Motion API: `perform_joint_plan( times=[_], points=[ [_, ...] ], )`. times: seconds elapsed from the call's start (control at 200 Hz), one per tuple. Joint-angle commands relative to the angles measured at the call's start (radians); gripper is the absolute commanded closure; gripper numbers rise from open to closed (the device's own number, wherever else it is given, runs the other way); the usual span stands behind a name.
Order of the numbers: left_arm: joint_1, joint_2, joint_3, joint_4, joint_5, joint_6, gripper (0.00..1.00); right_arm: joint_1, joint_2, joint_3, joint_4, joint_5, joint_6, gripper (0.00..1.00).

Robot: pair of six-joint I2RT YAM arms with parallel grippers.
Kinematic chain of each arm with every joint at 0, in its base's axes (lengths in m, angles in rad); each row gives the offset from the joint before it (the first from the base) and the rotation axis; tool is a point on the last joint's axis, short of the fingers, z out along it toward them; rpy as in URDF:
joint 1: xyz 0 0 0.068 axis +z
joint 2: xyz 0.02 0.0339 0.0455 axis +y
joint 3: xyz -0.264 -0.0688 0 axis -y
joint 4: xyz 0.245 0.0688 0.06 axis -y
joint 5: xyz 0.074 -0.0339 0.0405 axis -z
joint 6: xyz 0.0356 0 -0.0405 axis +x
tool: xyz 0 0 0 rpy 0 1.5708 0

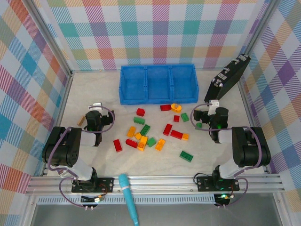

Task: Sort the legos into containers by color
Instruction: Pick up the lego from the middle-right of the table.

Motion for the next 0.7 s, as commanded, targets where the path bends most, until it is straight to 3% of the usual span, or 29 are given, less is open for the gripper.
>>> perform_joint_plan(
  times=[0.0, 0.34, 0.405, 0.5, 0.555, 0.695],
  points=[
    [-0.005, -0.001, 0.02, 0.02, 0.005, 0.006, 0.0, -0.002, -0.014, 0.018, 0.013, 0.001, 0.016, 0.01],
    [-0.005, -0.003, 0.018, 0.02, 0.005, 0.004, 0.0, -0.002, -0.018, 0.016, 0.016, 0.003, 0.015, 0.01],
    [-0.004, -0.01, 0.022, 0.024, 0.007, 0.007, 0.0, 0.006, -0.049, 0.025, -0.022, 0.112, 0.05, 0.01],
    [-0.01, -0.134, 0.222, -0.415, -0.013, 0.007, 0.0, 0.005, -0.188, 0.082, -0.272, 0.171, 0.093, 0.01],
    [-0.026, -0.189, 0.334, -0.574, -0.014, 0.019, 0.0, 0.005, -0.263, 0.155, -0.493, 0.21, 0.174, 0.01],
    [-0.094, -0.279, 0.664, -0.931, -0.079, 0.109, 0.0, 0.008, -0.36, 0.292, -0.871, 0.157, 0.31, 0.01]
  ],
)
